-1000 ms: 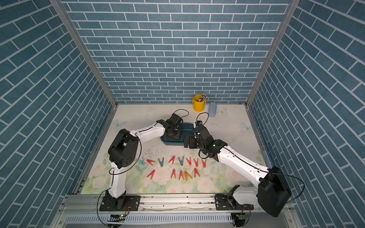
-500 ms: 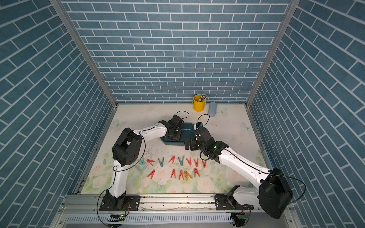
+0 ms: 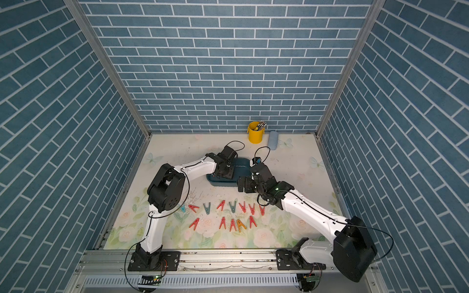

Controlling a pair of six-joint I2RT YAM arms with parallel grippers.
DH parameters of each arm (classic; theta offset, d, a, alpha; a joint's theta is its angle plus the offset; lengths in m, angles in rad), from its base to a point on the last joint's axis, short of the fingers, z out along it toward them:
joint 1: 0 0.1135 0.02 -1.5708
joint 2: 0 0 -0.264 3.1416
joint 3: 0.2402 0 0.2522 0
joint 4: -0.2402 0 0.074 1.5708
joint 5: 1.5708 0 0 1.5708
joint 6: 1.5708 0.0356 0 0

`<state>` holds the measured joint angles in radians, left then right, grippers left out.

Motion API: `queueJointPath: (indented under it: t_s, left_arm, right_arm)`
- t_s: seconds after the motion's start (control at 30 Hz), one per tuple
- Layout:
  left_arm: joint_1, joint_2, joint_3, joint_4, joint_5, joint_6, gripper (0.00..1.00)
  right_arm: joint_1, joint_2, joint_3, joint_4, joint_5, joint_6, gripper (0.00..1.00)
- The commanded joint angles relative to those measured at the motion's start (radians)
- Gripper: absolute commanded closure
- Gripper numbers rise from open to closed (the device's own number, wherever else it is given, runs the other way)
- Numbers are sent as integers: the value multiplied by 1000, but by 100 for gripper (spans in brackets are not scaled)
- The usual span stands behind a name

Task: Take the clothespins out of the storage box
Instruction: Pick up the clothespin from the storage box.

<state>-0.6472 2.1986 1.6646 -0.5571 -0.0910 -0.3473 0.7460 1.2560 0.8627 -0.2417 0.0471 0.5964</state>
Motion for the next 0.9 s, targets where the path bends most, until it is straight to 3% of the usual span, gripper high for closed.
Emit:
queueJointPath:
  t_s: [0.0,0.17,0.27,0.43,0.63,0.87]
  left_arm:
    - [-6,12,22,-38,-40,7,35]
    - [-6,16,29,-40,-39,11,35]
    - [-8,25,33,-37,-32,11,53]
    - [-11,42,48,-34,-20,6,54]
    - [-11,59,57,-38,-14,5,89]
    - [-12,30,64,-54,-16,-8,100]
  right_arm:
    - [-7,19,6,21,-6,-14,1]
    - [-9,32,14,24,-11,-17,1]
    - [-11,34,16,24,-14,-20,1]
    - [-12,36,15,21,-15,-20,1]
    - [-17,34,14,22,-15,-20,1]
    - [-18,31,11,25,-18,-22,1]
